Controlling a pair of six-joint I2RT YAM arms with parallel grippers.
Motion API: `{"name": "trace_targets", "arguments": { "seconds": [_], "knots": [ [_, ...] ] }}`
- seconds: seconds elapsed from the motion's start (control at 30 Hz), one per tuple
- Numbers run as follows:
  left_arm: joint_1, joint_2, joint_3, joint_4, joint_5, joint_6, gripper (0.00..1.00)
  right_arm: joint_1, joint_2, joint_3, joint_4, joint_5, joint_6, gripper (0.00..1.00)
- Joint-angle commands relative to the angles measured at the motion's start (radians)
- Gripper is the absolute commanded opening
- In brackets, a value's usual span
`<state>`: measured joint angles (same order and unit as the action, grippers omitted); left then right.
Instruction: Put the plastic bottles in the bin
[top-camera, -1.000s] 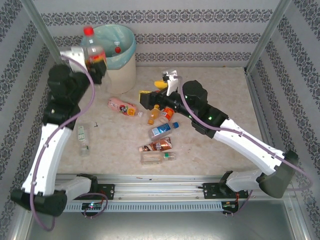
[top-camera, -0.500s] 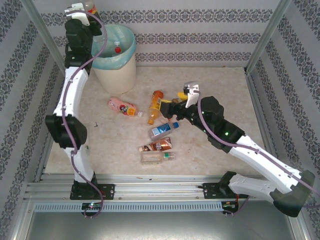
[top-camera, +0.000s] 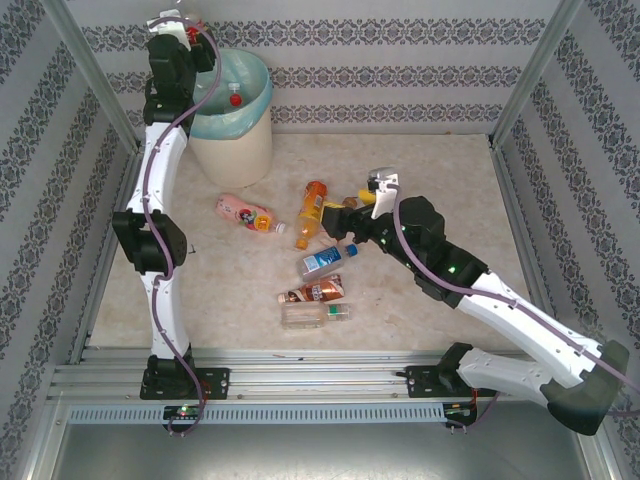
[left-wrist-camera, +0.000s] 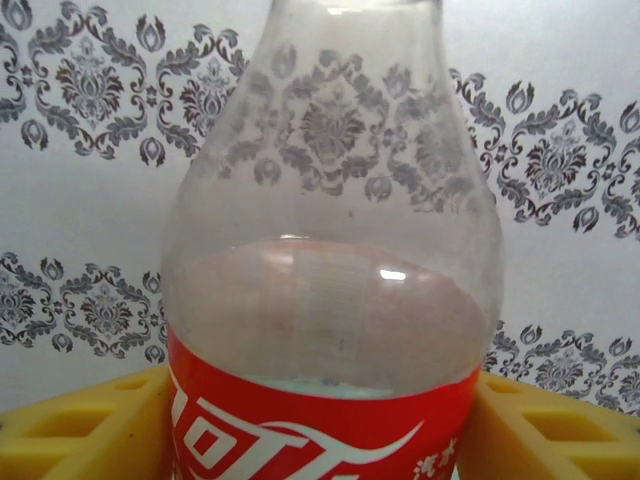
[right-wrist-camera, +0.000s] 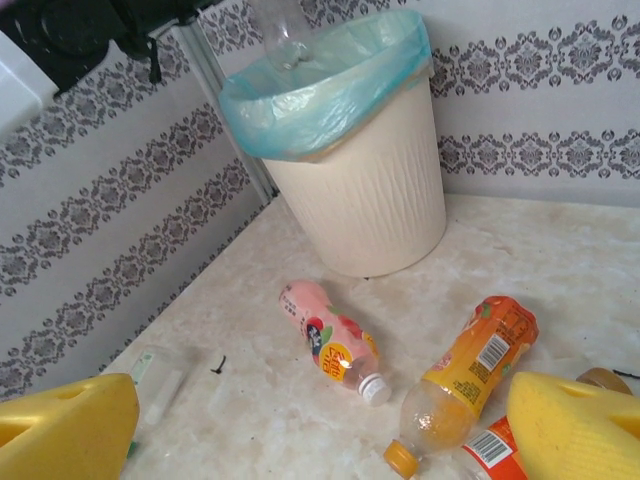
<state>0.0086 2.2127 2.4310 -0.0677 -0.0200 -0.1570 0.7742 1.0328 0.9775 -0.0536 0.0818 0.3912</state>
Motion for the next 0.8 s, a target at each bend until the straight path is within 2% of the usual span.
{"name": "trace_targets", "arguments": {
  "seconds": [0.0,0.3,0.53,0.77],
  "knots": [
    [0.003,-0.044,0.033,-0.027,-0.018,0.010,0.70,-0.003,0.015,0.017,0.005,-0.005,0.013,0.95],
    [0.003,-0.070,0.001,-0.029,-0.013,0.024,0.74,0.001,0.026,0.013,0.008,-0.015,0.022,0.95],
    [0.003,-0.075,-0.023,-0.007,-0.004,-0.001,0.72,0.001,0.018,0.004,0.000,-0.008,0.023,0.95],
    [0.003,-0.043,0.009,-0.101,0.029,-0.009,0.70,0.001,0.028,0.004,0.006,-0.004,0.018,0.96]
  ]
}}
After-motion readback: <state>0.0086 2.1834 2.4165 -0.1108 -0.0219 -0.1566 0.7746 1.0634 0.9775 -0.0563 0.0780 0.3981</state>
